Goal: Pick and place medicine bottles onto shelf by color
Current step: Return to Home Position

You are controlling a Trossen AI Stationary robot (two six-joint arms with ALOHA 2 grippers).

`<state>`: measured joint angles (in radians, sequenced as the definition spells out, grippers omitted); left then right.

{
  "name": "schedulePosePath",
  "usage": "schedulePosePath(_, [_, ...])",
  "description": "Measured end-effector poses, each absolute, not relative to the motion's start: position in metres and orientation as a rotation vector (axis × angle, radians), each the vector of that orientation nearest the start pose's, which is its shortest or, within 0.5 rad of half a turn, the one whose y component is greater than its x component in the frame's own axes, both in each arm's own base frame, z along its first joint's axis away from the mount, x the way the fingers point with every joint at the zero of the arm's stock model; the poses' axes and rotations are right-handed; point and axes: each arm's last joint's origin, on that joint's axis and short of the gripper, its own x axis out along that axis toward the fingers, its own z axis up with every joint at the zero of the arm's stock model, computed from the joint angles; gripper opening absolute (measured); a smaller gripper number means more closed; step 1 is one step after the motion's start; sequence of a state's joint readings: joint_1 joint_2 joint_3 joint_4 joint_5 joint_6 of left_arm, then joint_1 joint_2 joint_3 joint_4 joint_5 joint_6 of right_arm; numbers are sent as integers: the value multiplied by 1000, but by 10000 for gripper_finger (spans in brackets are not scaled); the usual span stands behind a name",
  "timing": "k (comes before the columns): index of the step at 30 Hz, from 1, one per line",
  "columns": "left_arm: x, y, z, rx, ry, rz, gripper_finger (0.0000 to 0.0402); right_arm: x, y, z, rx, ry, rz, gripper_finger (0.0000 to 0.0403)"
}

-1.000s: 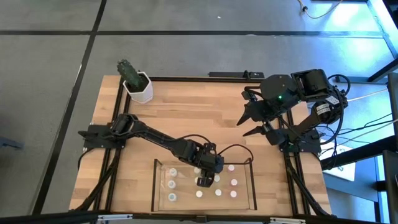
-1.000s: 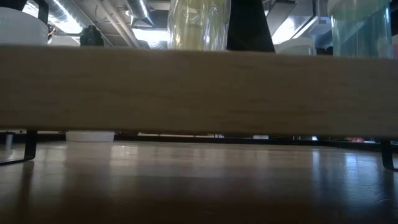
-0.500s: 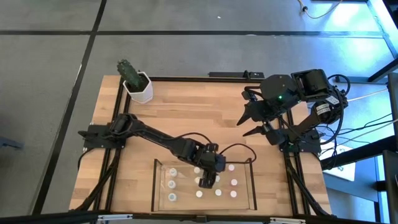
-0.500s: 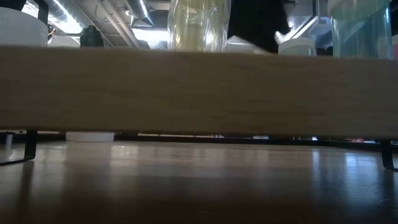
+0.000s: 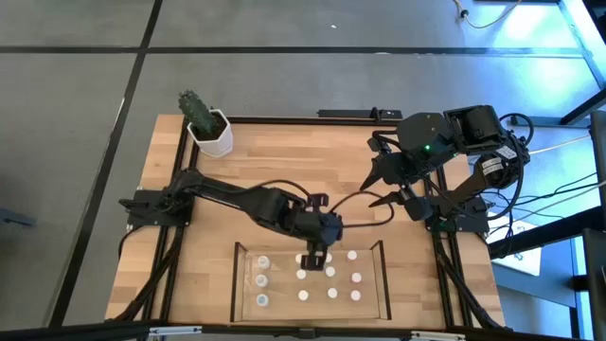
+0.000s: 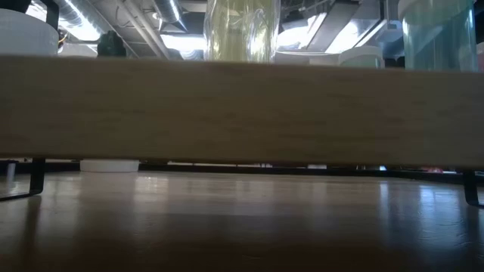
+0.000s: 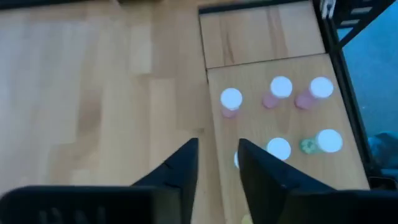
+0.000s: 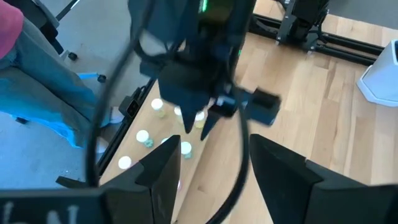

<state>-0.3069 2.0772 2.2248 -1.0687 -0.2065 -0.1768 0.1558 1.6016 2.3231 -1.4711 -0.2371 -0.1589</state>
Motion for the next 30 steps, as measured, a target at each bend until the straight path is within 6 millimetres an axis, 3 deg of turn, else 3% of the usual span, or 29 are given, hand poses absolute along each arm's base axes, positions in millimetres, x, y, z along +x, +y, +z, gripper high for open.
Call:
schedulePosePath(8, [380, -113, 406, 103, 889, 61, 7, 240, 45, 510, -120, 706, 432, 194])
schedulePosePath(19, [295, -83, 471, 91, 813, 199, 2, 240, 45, 511, -121, 695, 432, 194])
schedulePosePath(30, [219, -70, 511, 69, 698, 225, 1, 245, 45, 516, -127, 622, 430, 194])
